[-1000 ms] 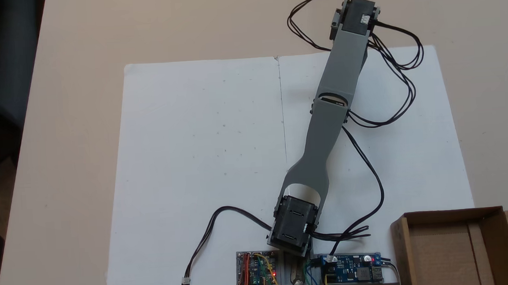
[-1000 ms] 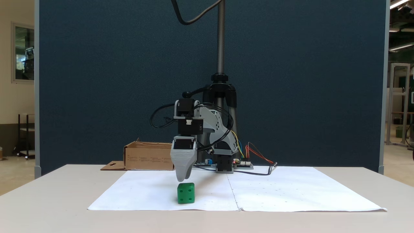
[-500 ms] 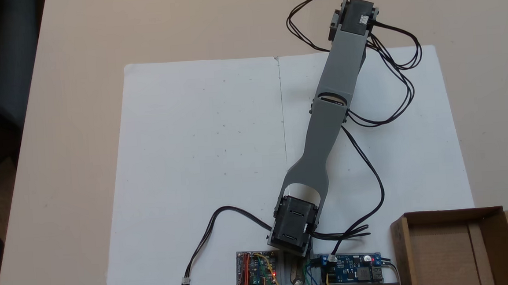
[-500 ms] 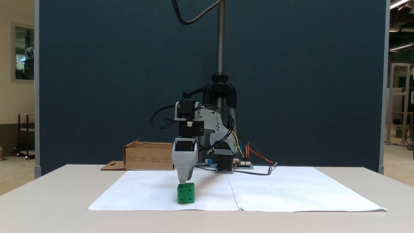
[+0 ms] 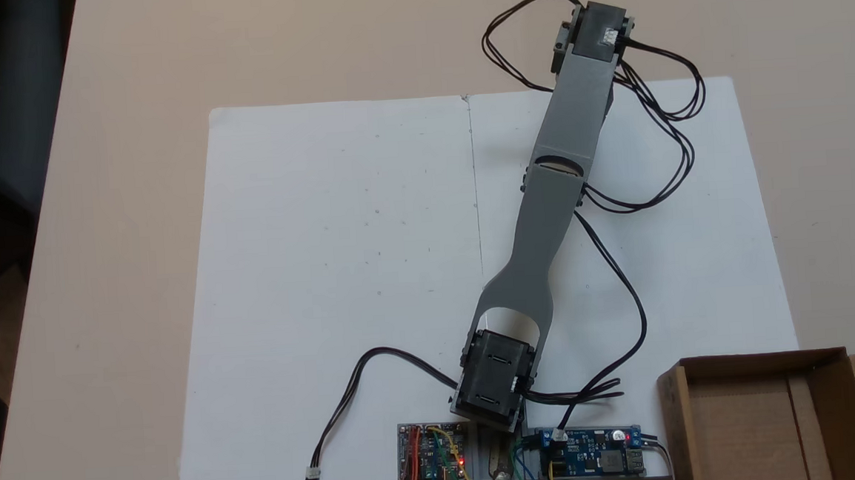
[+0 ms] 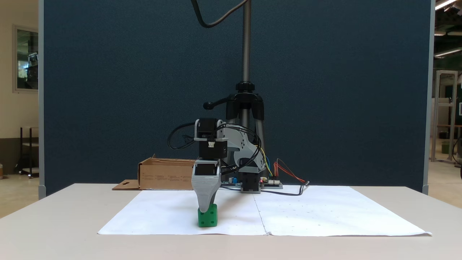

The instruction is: Grasp a green dice and put it in the bin.

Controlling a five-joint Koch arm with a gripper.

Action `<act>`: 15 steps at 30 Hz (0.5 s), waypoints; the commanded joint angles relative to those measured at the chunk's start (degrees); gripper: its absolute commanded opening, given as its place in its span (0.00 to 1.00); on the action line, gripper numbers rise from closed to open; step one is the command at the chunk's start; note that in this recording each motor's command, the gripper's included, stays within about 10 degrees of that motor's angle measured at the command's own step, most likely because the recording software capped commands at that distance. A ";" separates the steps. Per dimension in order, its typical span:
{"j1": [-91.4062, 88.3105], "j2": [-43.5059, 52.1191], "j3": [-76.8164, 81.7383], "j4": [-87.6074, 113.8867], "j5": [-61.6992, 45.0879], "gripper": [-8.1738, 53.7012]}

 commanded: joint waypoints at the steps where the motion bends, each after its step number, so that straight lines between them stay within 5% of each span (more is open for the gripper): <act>1: 0.70 0.88 -2.55 -2.29 -4.92 0.84; 15: 0.53 -2.37 -2.46 -3.52 -4.83 0.81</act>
